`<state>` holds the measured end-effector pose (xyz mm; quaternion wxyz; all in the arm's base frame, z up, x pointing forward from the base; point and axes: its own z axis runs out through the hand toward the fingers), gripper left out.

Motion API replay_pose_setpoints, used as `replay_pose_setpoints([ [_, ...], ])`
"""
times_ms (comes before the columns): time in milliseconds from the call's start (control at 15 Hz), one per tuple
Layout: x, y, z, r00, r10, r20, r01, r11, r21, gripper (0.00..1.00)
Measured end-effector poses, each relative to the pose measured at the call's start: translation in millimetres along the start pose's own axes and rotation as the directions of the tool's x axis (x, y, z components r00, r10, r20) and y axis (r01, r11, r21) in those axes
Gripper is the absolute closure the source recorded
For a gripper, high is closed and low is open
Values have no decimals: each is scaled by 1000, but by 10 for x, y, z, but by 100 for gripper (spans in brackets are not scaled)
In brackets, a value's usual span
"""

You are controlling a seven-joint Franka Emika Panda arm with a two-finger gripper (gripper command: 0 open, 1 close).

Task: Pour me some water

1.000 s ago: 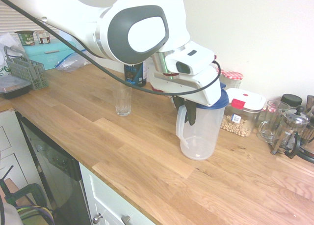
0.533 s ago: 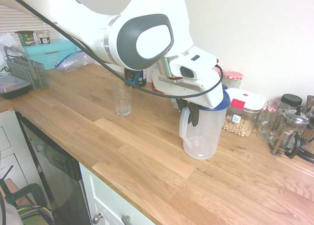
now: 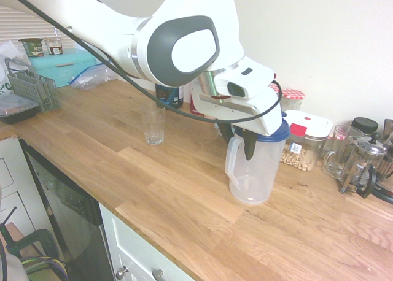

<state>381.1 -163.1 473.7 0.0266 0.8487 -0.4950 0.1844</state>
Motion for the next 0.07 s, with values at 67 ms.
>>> replay_pose_setpoints([
  [67, -54, 62, -87, 999, -5, 33, 6, 1000, -24, 0],
])
